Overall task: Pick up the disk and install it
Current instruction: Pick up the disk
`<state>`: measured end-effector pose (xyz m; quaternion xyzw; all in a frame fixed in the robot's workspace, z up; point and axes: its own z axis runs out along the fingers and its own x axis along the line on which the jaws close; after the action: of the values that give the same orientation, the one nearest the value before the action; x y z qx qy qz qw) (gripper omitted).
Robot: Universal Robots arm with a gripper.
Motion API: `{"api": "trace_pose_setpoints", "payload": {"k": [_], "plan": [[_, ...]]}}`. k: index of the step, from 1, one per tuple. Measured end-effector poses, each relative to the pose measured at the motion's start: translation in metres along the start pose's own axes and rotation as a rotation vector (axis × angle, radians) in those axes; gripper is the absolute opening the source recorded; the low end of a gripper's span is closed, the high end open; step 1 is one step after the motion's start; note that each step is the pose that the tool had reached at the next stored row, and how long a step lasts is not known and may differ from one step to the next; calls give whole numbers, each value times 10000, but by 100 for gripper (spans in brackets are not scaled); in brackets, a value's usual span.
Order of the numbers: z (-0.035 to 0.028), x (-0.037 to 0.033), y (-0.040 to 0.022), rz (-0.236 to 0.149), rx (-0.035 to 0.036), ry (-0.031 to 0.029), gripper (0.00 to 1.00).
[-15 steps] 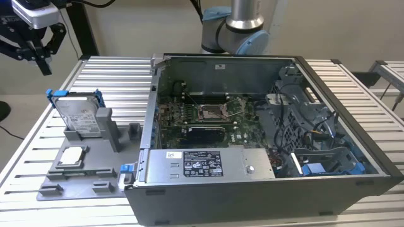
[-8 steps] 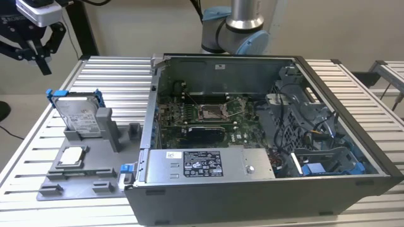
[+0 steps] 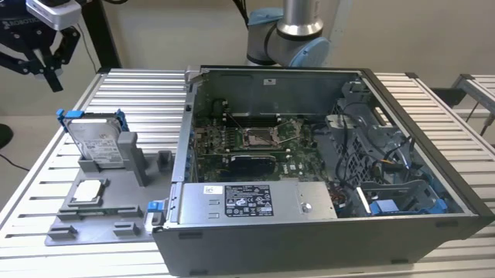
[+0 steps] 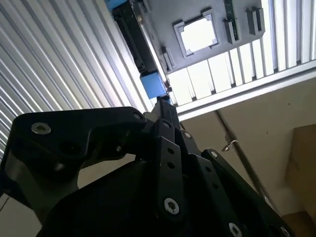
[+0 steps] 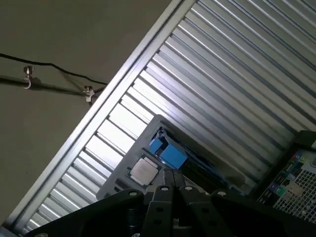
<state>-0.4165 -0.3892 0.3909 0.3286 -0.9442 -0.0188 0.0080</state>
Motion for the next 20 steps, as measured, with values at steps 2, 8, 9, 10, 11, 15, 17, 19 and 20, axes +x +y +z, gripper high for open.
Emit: {"api": "trace_pose_setpoints", "payload": {"k": [2, 8, 9, 10, 11, 15, 17, 19, 20], "plan": [[-1, 0, 0, -332, 3, 15, 0], [-2, 0, 0, -1348, 11, 61, 0], [-2, 0, 0, -1527, 13, 69, 0], [-3, 0, 0, -1686, 15, 77, 0], [-3, 0, 0, -1861, 16, 85, 0], [-2, 0, 0, -2574, 23, 117, 0], [-3, 0, 0, -2925, 26, 133, 0], [-3, 0, 0, -3276, 28, 148, 0], [-3, 0, 0, -3454, 28, 156, 0]]}}
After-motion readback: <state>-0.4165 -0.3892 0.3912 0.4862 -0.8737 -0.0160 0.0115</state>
